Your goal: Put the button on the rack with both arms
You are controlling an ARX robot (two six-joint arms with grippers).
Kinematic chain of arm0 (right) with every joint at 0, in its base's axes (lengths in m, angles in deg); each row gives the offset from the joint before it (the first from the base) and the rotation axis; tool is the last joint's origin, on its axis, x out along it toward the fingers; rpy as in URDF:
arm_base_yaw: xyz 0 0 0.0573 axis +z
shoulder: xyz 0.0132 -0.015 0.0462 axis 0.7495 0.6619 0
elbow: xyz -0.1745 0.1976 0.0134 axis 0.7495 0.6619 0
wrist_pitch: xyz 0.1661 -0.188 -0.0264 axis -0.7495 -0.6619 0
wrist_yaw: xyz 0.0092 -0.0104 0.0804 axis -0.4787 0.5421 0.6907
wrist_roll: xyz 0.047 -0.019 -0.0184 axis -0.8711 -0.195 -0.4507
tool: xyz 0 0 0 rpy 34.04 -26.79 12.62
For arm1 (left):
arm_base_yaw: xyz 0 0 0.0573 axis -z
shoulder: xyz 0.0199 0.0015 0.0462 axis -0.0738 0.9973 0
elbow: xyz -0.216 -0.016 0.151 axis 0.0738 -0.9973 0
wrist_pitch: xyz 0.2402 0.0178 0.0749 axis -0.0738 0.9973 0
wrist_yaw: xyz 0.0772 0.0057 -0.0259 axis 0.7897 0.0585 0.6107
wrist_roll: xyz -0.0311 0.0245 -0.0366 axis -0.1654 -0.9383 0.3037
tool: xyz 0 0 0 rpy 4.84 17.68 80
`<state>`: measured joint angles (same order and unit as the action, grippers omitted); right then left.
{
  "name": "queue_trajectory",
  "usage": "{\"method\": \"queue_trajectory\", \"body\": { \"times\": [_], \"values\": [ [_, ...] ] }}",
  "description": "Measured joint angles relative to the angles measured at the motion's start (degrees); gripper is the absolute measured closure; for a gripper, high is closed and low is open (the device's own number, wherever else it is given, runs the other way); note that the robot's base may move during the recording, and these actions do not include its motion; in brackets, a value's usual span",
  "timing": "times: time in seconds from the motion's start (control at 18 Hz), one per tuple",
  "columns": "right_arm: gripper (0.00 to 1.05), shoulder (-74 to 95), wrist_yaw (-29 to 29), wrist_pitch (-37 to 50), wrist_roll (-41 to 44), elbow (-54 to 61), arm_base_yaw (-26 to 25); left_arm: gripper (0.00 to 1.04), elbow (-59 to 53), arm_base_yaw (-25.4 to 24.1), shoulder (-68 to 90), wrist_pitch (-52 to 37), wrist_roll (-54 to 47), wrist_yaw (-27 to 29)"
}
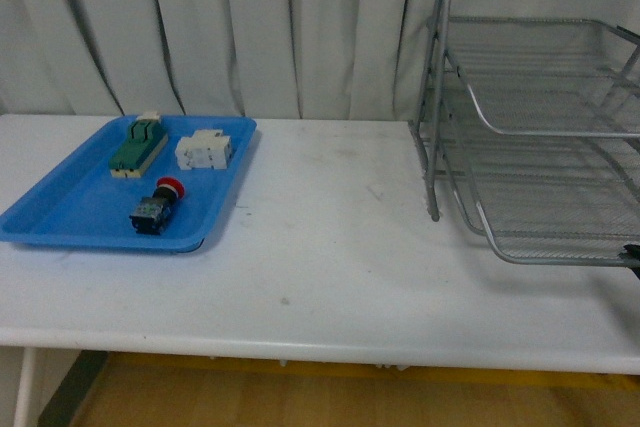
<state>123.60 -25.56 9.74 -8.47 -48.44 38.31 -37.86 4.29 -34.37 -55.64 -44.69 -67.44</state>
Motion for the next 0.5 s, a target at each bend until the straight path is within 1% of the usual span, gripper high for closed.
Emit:
{"method": "queue_trajectory", "body": {
  "times": [0.11, 0.17, 0.28, 0.5],
  "values": [
    [1.01, -0.02, 1.01, 0.02, 0.46, 0.33, -0.74, 0.07, 0.00, 0.00, 0.00, 0.00, 0.00, 0.00],
    [0.97, -0.02, 1.25, 0.00, 1.16, 0.35, -0.96, 0.07, 0.00, 0.00, 0.00, 0.00, 0.00, -0.02],
    [0.80, 0.02, 1.38, -0.59, 3.08, 0.87, -1.11, 0.07, 0.00, 0.00, 0.00, 0.00, 0.00, -0.02],
    [0.31, 0.11, 1.66, -1.66, 4.59, 3.39, -1.53, 0.07, 0.00, 0.00, 0.00, 0.00, 0.00, 0.00]
  ]
}}
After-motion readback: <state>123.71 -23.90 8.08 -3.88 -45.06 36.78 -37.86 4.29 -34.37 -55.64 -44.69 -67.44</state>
